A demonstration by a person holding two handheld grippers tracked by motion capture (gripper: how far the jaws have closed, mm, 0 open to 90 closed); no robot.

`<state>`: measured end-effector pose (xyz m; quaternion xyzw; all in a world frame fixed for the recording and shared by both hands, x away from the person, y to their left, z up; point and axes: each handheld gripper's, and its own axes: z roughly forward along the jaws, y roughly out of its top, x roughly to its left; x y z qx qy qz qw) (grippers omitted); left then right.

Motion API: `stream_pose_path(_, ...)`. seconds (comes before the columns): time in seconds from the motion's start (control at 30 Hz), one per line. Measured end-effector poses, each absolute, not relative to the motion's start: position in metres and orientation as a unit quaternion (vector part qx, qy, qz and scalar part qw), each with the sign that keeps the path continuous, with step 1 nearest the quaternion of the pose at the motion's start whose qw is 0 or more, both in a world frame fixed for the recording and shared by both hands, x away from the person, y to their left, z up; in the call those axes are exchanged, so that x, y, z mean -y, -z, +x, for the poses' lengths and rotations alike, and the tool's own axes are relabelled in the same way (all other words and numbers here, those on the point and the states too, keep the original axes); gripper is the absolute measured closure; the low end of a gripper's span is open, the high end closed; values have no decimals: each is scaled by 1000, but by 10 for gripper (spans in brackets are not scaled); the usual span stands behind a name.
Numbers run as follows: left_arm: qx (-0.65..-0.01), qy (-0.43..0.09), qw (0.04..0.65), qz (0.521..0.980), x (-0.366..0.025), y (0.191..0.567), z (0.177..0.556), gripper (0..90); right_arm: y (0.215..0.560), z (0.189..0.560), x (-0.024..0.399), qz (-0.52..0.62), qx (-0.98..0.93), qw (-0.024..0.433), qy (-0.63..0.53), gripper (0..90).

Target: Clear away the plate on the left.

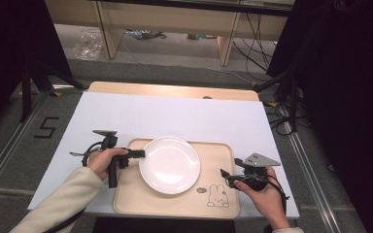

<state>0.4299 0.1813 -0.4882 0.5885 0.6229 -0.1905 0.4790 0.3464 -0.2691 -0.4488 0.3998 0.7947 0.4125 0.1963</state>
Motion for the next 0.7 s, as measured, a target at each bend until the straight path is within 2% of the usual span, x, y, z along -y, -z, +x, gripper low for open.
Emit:
stream_pose_path(0.07, -616, 188, 478, 598, -182, 488, 430, 866, 449, 347, 269, 399, -793, 196, -416, 307)
stream_pose_path(0.13, -597, 161, 479, 623, -182, 490, 431, 862, 450, 347, 269, 399, -793, 196, -417, 307)
stream_pose_path(0.4, -586, 136, 460, 653, -182, 490, 431, 835, 449, 347, 269, 399, -793, 196, -417, 307)
stream_pose_path(0.47, -585, 109, 450, 666, -182, 488, 430, 807, 449, 347, 269, 399, -793, 196, -417, 307)
stream_pose_path(0.53, -581, 110, 460, 662, -183, 484, 430, 781, 449, 347, 269, 399, -793, 196, -417, 307)
stream_pose_path(0.7, -534, 54, 482, 692, -178, 474, 428, 667, 449, 347, 268, 399, -793, 195, -416, 307)
